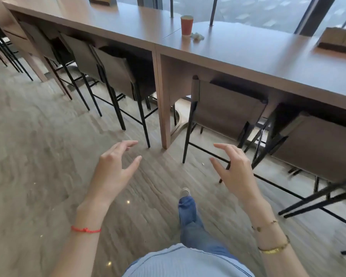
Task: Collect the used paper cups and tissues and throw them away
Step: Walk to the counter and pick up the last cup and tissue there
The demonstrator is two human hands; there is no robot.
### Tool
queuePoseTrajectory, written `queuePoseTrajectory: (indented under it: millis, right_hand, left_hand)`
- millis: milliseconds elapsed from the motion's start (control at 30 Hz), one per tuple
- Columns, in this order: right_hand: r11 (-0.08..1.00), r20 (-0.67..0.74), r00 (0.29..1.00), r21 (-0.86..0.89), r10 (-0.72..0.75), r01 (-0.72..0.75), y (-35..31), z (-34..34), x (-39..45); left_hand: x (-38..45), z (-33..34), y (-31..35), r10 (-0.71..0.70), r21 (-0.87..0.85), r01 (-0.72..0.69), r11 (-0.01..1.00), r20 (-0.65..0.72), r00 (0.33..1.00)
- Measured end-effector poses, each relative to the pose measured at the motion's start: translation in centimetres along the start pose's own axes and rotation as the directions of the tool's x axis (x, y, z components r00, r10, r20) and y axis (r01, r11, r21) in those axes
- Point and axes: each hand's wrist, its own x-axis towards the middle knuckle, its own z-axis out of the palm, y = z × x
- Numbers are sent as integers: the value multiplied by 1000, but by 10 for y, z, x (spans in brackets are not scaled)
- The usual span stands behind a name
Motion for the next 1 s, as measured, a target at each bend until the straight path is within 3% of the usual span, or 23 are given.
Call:
queuePoseTrajectory:
  millis: [500,767,1000]
  right_hand:
    - [997,-56,996,16,-71,72,37,37,365]
    - [999,-74,996,-24,-39,37,62,64,499]
    - [994,-208,977,-90,35,-55,74,91,626]
  left_hand:
    - [343,51,-28,38,-10,-39,999,-106,994]
    - [497,74,-42,86,-47,-89,995,-69,994]
    - [659,106,-53,207,-94,-205,974,11,978]
